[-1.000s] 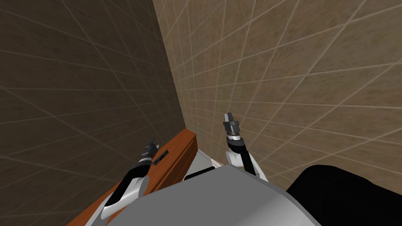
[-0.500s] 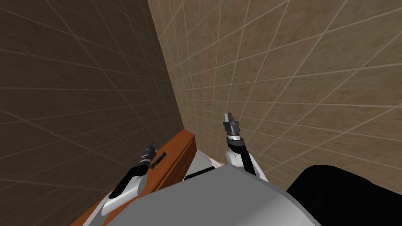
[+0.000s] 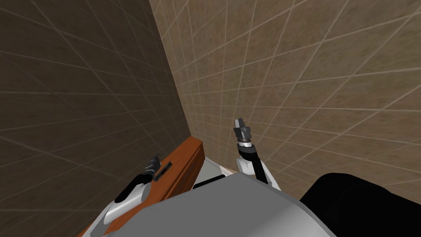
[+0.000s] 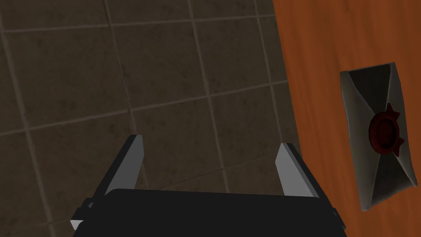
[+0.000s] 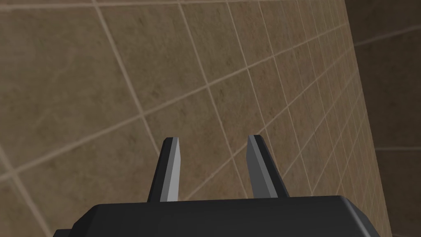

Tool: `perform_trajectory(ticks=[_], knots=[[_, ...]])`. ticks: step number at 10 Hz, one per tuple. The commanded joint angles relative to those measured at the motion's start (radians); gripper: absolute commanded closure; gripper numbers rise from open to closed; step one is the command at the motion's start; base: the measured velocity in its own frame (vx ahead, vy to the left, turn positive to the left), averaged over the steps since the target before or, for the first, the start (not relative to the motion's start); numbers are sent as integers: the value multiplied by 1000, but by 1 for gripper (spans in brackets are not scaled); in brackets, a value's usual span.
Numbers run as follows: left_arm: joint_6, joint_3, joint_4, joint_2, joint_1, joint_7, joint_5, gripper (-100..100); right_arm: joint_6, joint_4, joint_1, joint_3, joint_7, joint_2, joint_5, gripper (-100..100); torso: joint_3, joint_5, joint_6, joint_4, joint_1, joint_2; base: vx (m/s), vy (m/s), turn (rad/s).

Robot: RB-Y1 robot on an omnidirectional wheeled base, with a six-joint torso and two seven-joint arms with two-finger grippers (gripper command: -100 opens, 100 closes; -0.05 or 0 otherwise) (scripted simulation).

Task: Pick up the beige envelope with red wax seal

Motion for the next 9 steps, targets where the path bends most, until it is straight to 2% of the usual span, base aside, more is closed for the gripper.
perform_trajectory(ticks=[1, 2, 3, 4, 5, 7, 8, 9], knots=[[50, 16, 50, 25, -21, 7, 19, -100, 0, 0, 0, 0, 0, 0, 0, 0, 0, 0, 0, 0, 0, 0, -3, 6, -129], [56, 16, 85, 25, -21, 7, 19, -100, 0, 0, 0, 0, 0, 0, 0, 0, 0, 0, 0, 0, 0, 0, -4, 9, -63], [81, 31, 127, 46, -44, 13, 34, -100, 0, 0, 0, 0, 0, 0, 0, 0, 0, 0, 0, 0, 0, 0, -7, 5, -116], [103, 31, 149, 46, -44, 13, 34, -100, 0, 0, 0, 0, 0, 0, 0, 0, 0, 0, 0, 0, 0, 0, -5, 8, -65], [136, 46, 179, 67, -66, 19, 50, -100, 0, 0, 0, 0, 0, 0, 0, 0, 0, 0, 0, 0, 0, 0, -6, 5, -129], [153, 46, 212, 67, -66, 19, 50, -100, 0, 0, 0, 0, 0, 0, 0, 0, 0, 0, 0, 0, 0, 0, -4, 5, -23], [201, 61, 235, 86, -88, 25, 66, -100, 0, 0, 0, 0, 0, 0, 0, 0, 0, 0, 0, 0, -1, 0, -7, -1, -114], [201, 61, 265, 86, -88, 25, 66, -100, 0, 0, 0, 0, 0, 0, 0, 0, 0, 0, 0, 0, -1, 0, -6, 5, -74]])
